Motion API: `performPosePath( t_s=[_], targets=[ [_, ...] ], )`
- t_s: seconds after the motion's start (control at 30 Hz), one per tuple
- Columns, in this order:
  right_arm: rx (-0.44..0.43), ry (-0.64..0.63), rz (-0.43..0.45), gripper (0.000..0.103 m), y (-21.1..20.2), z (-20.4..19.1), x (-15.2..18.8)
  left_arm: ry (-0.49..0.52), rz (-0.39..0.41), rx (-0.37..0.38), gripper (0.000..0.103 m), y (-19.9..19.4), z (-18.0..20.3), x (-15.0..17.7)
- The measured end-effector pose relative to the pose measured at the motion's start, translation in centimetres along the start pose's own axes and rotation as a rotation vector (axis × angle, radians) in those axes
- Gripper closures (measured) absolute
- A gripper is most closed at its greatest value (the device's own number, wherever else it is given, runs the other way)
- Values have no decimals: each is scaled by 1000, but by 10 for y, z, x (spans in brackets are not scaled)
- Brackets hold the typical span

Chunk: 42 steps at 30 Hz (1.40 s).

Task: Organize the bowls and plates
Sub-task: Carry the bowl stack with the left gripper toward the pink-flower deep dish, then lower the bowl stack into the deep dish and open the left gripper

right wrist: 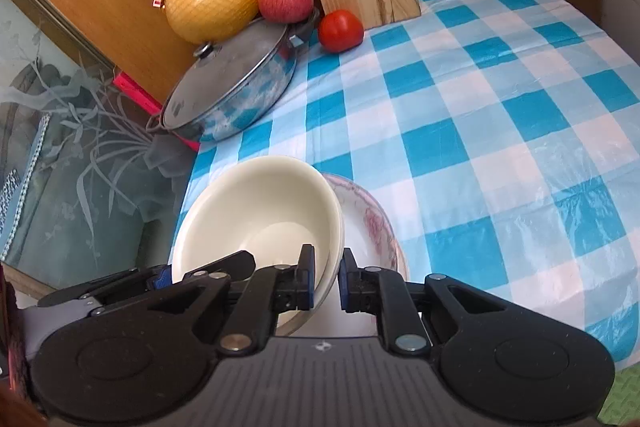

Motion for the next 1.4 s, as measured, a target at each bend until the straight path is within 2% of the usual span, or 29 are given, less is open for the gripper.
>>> performPosePath(
  t_s=[0.47, 0.67, 0.77, 0.87, 0.93, 1.13, 1.3, 1.4],
  targets=[
    [33, -16, -41, 90, 11, -6, 14, -16, -36, 15, 70, 5, -12, 17],
    [63, -21, -7, 84, 10, -2, 12, -30, -56, 8, 70, 11, -18, 24],
    [102, -69, 50, 79, -3, -3, 10, -38, -26, -34, 66, 5, -28, 23],
    [113, -90, 98, 76, -18, -5, 12, -56, 8, -56, 53, -6, -38, 22],
    [112, -112, 119, 74, -26, -10, 16, -66, 21, -62, 48, -12, -43, 24],
    [107, -166, 136, 73, -39, -20, 43, -108, 27, -53, 45, -30, -51, 43],
    [123, -203, 141, 69, -46, -25, 72, -91, 77, -63, 31, -54, -47, 60],
    [129, -228, 152, 67, -47, -29, 81, -76, 85, -68, 30, -62, -44, 69]
  ],
)
Point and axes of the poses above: each gripper's, at about its wrist camera, not at the fingertips, and y roughly the way its jaws point, z to its right, x to its underside, the point moved 9 cm from there along y, roughly the way its jaws point, and after that the axes turned 5 degrees about -x, right-handed, at the moved point
